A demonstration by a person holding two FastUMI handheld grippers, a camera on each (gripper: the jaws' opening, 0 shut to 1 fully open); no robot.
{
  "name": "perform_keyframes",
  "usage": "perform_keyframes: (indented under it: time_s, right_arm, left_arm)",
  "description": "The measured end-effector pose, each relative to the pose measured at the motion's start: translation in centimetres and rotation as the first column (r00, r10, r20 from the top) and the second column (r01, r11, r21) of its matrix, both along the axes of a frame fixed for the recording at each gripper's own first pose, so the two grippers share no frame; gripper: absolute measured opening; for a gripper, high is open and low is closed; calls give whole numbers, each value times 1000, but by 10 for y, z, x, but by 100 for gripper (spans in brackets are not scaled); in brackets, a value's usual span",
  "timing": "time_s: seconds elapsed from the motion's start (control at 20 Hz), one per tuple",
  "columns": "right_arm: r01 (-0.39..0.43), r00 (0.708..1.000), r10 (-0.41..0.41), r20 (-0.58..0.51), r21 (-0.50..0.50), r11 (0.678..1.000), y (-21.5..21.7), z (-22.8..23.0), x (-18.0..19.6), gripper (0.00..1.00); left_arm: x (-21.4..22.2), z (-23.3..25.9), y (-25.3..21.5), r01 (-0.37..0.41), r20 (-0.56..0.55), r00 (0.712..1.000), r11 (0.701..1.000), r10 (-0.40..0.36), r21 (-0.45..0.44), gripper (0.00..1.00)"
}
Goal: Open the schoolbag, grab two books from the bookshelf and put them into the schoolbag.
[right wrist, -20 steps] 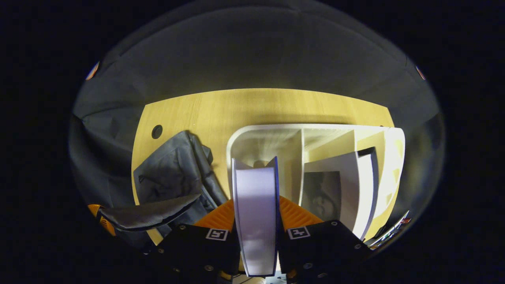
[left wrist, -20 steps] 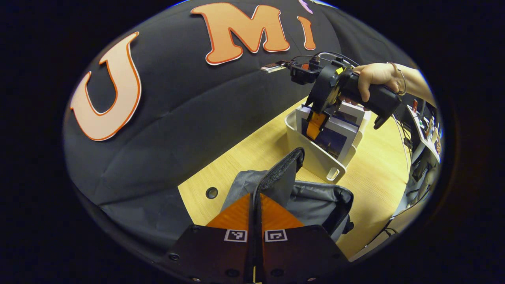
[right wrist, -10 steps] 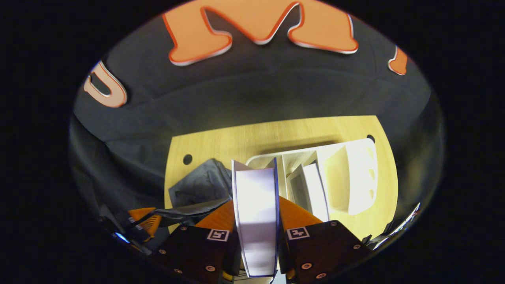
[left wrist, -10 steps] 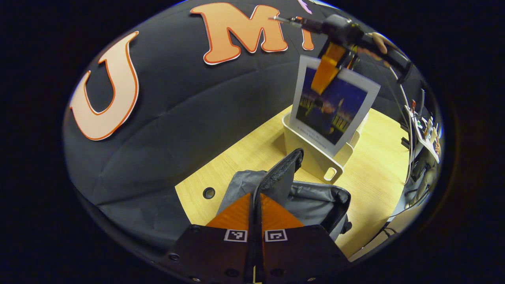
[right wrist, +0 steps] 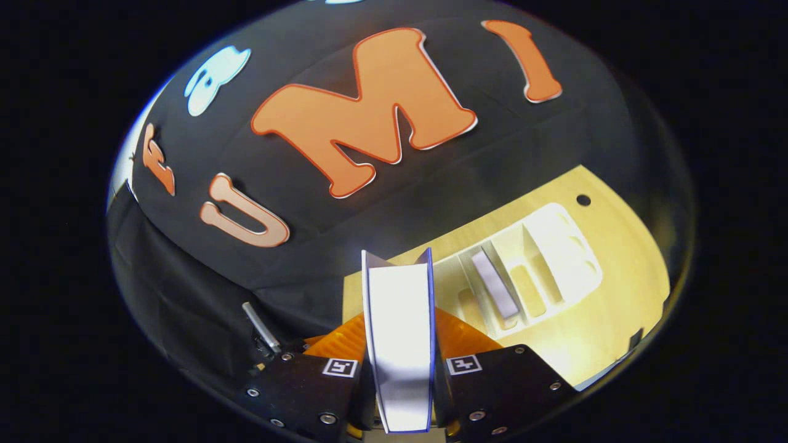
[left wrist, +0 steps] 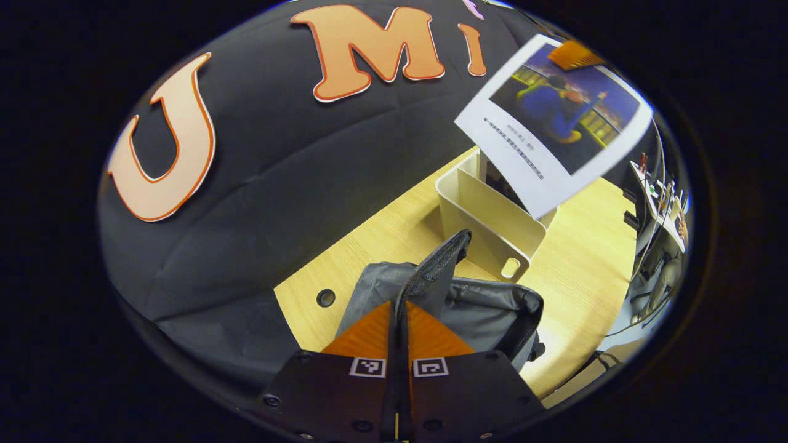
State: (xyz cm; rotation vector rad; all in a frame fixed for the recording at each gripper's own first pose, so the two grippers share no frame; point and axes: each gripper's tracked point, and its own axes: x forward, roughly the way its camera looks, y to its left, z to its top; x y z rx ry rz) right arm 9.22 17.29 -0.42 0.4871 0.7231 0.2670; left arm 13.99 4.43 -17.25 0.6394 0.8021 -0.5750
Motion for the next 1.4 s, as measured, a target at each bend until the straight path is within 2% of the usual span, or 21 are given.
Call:
perform_keyframes:
  time_s: [0.15, 0.3, 0.55, 0.8, 0.85, 0.95, 1.1, 1.2, 1.4]
  right_arm:
    - [8, 999, 0, -49, 166, 986, 15, -55, -20, 37]
    - [61, 992, -21, -123, 334, 941, 35, -110, -32, 38]
    - [156, 973, -48, -226, 487, 859, 52, -207, -46, 38]
    - [258, 938, -80, -336, 527, 810, 104, -291, -31, 37]
    - [249, 943, -80, -322, 527, 813, 114, -301, -26, 37]
    - [258, 948, -106, -302, 524, 811, 129, -316, -16, 37]
    - [294, 943, -137, -304, 563, 773, 150, -319, 3, 37]
    - [297, 948, -162, -274, 576, 762, 164, -317, 16, 37]
    - [319, 944, -214, -252, 525, 789, 187, -327, 30, 38]
  left_arm:
    - [1, 2, 1, -19, 8, 1000, 1000, 19, 17, 2]
    - [0, 7, 0, -27, 17, 1000, 999, 26, 27, 2]
    - [-1, 6, -5, -39, 7, 999, 999, 39, 29, 2]
    - [-11, 10, -9, -4, -1, 1000, 999, 4, 41, 2]
    - [-11, 12, -11, 8, -4, 1000, 999, -8, 40, 2]
    - [-18, 13, -14, 21, -12, 1000, 999, -20, 41, 1]
    - [-27, 13, -22, 33, -41, 999, 999, -32, 22, 1]
    - [-31, 16, -28, 47, -47, 998, 999, -46, 18, 1]
    - [-34, 18, -35, 69, -56, 996, 998, -68, 14, 1]
